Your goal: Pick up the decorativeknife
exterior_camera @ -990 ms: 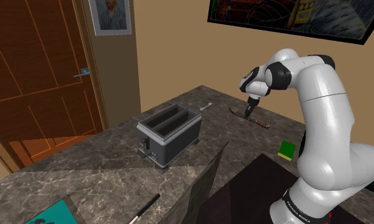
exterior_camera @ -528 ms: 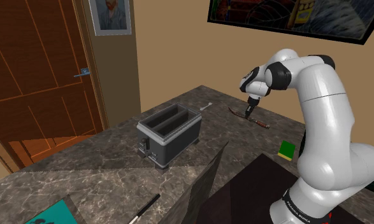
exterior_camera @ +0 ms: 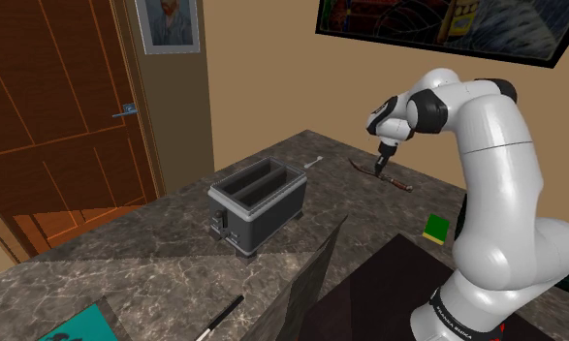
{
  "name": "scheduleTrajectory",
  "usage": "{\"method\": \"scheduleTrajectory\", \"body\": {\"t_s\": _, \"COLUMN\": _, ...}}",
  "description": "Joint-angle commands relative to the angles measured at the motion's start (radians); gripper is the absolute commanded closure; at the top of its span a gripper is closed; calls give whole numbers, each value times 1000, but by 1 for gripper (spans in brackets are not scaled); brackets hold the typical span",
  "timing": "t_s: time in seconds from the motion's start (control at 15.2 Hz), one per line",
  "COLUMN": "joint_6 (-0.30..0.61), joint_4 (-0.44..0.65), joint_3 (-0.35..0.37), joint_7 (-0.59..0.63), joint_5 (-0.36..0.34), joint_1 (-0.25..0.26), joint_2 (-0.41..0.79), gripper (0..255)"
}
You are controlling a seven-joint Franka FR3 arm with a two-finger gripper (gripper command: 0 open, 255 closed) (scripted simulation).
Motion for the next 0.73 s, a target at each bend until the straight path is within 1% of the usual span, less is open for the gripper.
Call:
{"method": "scheduleTrajectory", "body": {"t_s": 0.0, "joint_6": -17, "joint_4": 2, "joint_3": -6, "joint_7": 6, "joint_5": -8, "joint_1": 4, "joint_2": -15, "gripper": 255}}
{"method": "scheduleTrajectory", "body": {"t_s": 0.53, "joint_6": -85, "joint_4": 9, "joint_3": -32, "joint_7": 24, "joint_5": -39, "joint_1": 20, "joint_2": -80, "gripper": 255}}
{"method": "scheduleTrajectory", "body": {"t_s": 0.66, "joint_6": -86, "joint_4": 9, "joint_3": -32, "joint_7": 25, "joint_5": -40, "joint_1": 21, "joint_2": -81, "gripper": 255}}
